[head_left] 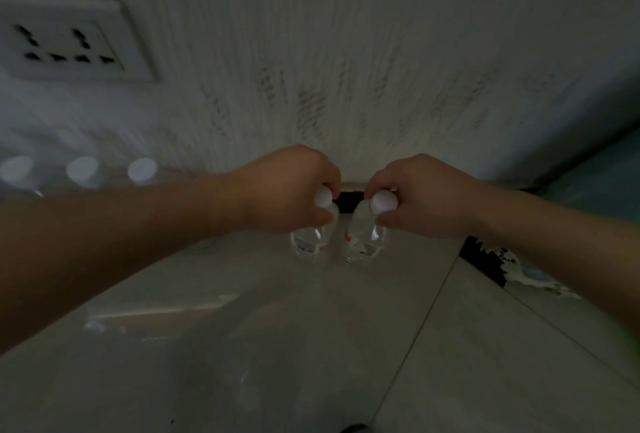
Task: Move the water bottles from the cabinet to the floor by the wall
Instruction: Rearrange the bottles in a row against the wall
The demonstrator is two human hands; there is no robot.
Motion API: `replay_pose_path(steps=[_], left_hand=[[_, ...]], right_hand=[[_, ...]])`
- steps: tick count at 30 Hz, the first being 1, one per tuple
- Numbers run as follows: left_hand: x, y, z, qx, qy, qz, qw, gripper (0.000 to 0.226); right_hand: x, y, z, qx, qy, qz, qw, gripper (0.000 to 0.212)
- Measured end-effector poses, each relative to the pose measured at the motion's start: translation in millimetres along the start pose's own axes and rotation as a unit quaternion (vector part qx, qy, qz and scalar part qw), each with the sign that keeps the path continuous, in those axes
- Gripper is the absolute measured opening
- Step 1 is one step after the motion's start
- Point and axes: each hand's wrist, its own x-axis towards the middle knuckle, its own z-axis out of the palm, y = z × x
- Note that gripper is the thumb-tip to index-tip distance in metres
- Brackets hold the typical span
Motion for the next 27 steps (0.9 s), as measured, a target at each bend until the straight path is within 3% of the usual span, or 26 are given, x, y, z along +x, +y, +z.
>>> replay_pose_path(steps=[14, 27], left_hand=[[-51, -39, -34, 0.034, -0.034, -0.09, 0.995, 0.033], [-71, -56, -40, 0.058, -0.058, -0.106, 0.991, 0.031]], right_hand=[[48, -56, -2, 0.017, 0.032, -0.001, 0.999, 0.031], [80, -85, 5, 0.006, 0.038, -0.034, 0.999, 0.031]])
